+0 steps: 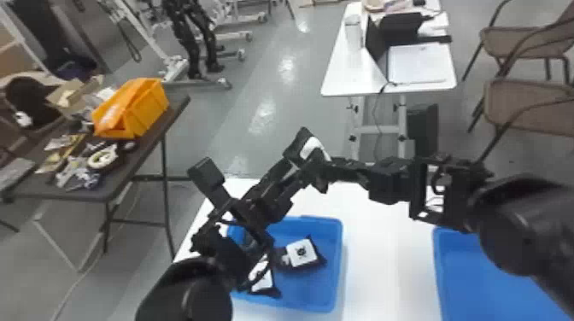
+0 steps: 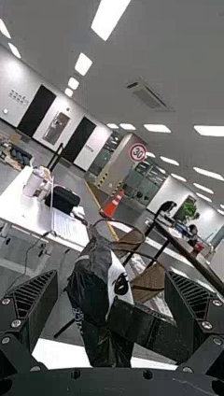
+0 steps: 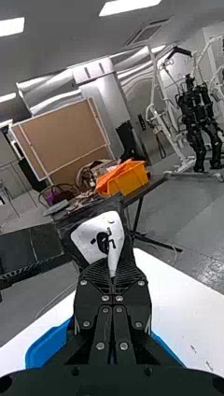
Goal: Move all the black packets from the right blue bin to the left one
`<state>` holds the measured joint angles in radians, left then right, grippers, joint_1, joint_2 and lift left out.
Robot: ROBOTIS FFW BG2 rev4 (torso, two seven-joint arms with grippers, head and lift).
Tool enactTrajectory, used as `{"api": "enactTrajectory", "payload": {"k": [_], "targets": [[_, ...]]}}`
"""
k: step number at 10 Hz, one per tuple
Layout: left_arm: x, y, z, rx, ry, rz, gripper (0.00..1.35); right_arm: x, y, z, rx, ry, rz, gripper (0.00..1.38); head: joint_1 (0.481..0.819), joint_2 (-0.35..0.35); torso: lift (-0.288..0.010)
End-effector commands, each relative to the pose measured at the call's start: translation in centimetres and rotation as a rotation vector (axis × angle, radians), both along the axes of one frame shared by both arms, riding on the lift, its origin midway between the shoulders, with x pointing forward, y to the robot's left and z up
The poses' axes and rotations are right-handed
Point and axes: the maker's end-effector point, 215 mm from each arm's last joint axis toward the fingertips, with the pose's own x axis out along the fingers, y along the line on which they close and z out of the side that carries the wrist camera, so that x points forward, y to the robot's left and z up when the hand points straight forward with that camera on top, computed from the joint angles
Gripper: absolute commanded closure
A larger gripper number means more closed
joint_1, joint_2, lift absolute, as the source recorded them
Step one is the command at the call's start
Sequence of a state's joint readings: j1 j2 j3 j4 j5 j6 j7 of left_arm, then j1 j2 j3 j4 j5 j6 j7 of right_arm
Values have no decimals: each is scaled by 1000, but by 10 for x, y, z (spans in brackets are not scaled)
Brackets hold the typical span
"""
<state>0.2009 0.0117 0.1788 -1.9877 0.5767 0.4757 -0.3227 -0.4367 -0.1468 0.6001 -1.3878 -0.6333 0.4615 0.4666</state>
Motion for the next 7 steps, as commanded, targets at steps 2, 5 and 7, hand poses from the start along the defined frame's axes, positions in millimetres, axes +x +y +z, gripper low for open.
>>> {"api": "enactTrajectory", "payload": {"k": [2, 5, 7], "targets": [[3, 4, 1, 40, -13, 10, 162, -3, 5, 2, 18, 15, 13, 1268, 695, 322, 0], [5, 7, 0, 54, -38, 14, 128, -14, 13, -1, 33, 53, 63, 1268, 695, 334, 0], [5, 2, -2, 45, -33, 0, 601, -17, 18, -2, 38, 65, 88, 1268, 695, 343, 0]]}}
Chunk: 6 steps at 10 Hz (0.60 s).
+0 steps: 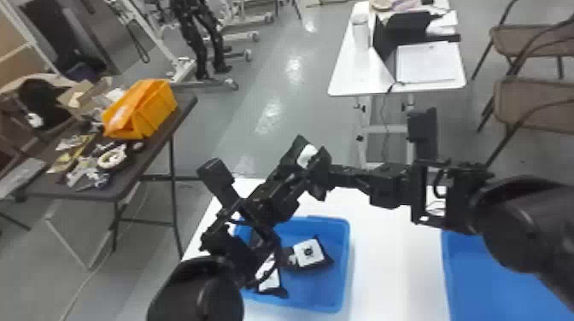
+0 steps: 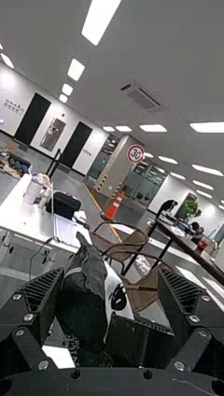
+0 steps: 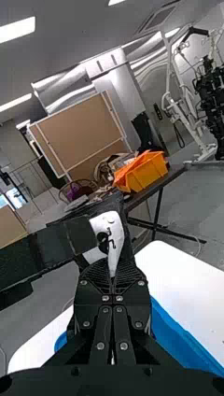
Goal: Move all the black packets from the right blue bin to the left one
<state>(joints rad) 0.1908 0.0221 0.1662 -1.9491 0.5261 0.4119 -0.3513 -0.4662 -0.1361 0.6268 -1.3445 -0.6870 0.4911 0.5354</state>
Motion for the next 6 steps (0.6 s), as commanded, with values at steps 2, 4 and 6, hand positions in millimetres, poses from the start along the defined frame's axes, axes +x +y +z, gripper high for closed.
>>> {"api": "enactTrajectory", "payload": {"k": [2, 4, 6], "targets": [[0, -20, -5, -41, 43, -58, 1213, -7, 11, 0, 18, 10, 61, 1268, 695, 347, 0], [-5, -27, -19, -204, 45, -36, 1217, -8, 12, -2, 25, 20, 69, 1268, 695, 341, 0], [-7, -14, -20, -177, 26, 1, 1217, -8, 11, -3, 31, 23, 68, 1190, 695, 338, 0]]}}
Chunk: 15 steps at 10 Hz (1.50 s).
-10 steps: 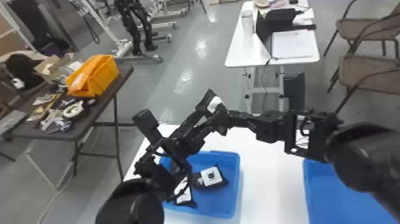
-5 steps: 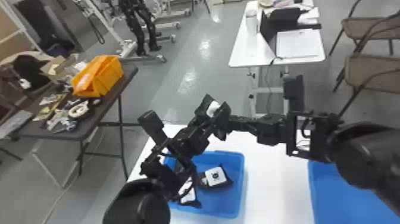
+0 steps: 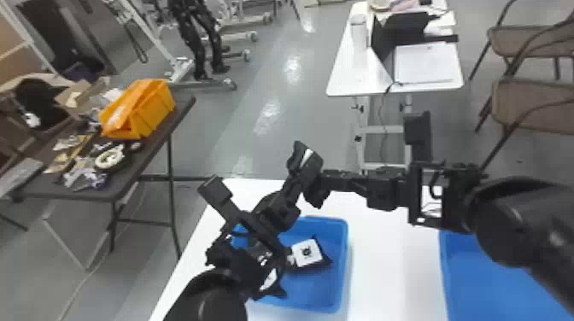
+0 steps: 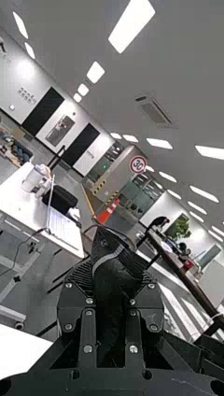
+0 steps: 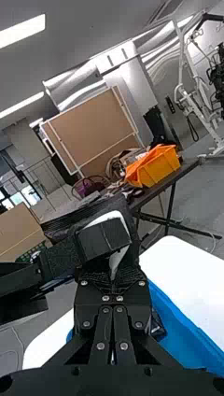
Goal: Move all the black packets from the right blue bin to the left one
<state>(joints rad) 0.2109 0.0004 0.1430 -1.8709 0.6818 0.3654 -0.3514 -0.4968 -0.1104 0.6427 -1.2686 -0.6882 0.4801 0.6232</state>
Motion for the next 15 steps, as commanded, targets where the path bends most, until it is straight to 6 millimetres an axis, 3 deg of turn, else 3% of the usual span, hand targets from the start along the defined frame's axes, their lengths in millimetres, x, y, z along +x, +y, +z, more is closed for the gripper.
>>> {"api": "enactTrajectory", "payload": {"k": [1, 2, 3, 4, 6, 7, 8, 9, 10, 11, 13, 14, 15], "targets": [[3, 11, 7, 56, -37, 39, 1217, 3, -5, 0, 11, -8, -15, 614, 695, 344, 0], [5, 26, 11, 120, -63, 88, 1217, 12, -21, 0, 21, -17, -59, 71, 695, 347, 0], [3, 49, 15, 245, -96, 146, 1217, 23, -46, 1, 27, -41, -119, 7, 695, 349, 0], [-3, 77, 17, 403, -127, 222, 1217, 38, -87, 7, 1, -112, -222, 174, 695, 346, 0], [-32, 128, -12, 657, -95, 314, 1217, 55, -177, 10, -54, -186, -474, 340, 695, 323, 0], [-46, 149, -33, 742, -58, 330, 1217, 49, -209, -5, -57, -157, -546, 366, 695, 302, 0], [-55, 157, -46, 779, -47, 333, 1217, 39, -226, -21, -58, -123, -576, 367, 695, 295, 0], [-59, 155, -53, 847, -41, 310, 858, 29, -236, -33, -70, -112, -596, 367, 695, 287, 0], [-57, 142, -57, 852, -44, 264, 236, 25, -240, -35, -71, -128, -616, 367, 695, 280, 0], [-53, 126, -56, 820, -55, 236, 2, 24, -248, -30, -90, -171, -640, 367, 695, 266, 0], [-43, 97, -12, 710, -195, 251, 245, 15, -286, -15, -137, -277, -780, 367, 695, 229, 0], [-46, 84, 17, 677, -289, 267, 308, 2, -310, -13, -162, -314, -879, 367, 695, 191, 0], [-63, 80, 27, 715, -326, 276, 314, -15, -330, -15, -207, -344, -953, 367, 695, 147, 0]]}}
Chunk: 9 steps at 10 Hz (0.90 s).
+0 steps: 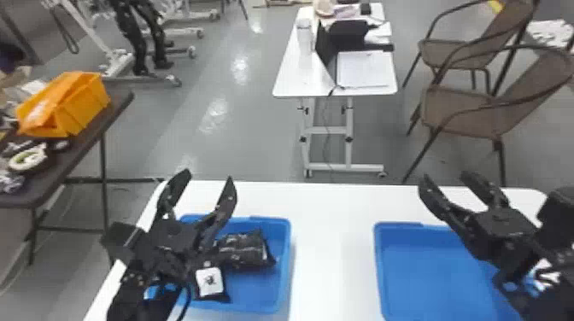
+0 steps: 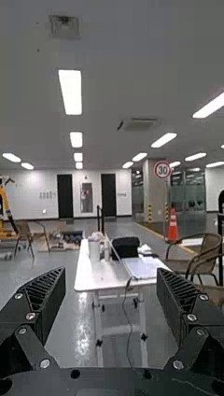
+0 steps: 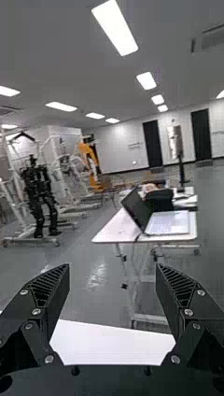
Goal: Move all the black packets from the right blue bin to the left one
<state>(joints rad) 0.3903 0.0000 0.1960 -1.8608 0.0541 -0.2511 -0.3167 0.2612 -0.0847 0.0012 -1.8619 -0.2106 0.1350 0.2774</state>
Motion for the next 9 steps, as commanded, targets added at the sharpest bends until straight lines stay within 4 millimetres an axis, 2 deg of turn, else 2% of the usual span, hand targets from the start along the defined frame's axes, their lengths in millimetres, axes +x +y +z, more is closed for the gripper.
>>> {"api": "enactTrajectory", "payload": {"k": [1, 2, 3, 4, 5, 6, 7, 9], "targets": [[-33, 2, -6, 62, 19, 11, 311, -33, -18, -13, -24, 6, -67, 367, 695, 109, 0], [-54, 10, -19, 54, 60, 24, 277, -55, -31, -29, -26, 44, -101, 367, 695, 99, 0], [-73, 10, -19, 83, 80, 22, 208, -93, -48, -51, -47, 105, -139, 367, 695, 94, 0], [-85, 10, -24, 93, 103, 57, 167, -127, -59, -67, -70, 159, -175, 367, 695, 89, 0], [-92, 6, -27, 38, 103, 125, 159, -145, -64, -76, -62, 188, -204, 367, 695, 82, 0], [-93, 4, -27, 15, 101, 150, 167, -147, -63, -76, -74, 176, -201, 367, 695, 78, 0], [-93, 2, -28, -29, 100, 187, 167, -140, -55, -72, -107, 155, -169, 367, 695, 72, 0], [-97, -4, -50, -80, 175, 214, 165, -136, -50, -67, -113, 138, -141, 367, 695, 73, 0]]}}
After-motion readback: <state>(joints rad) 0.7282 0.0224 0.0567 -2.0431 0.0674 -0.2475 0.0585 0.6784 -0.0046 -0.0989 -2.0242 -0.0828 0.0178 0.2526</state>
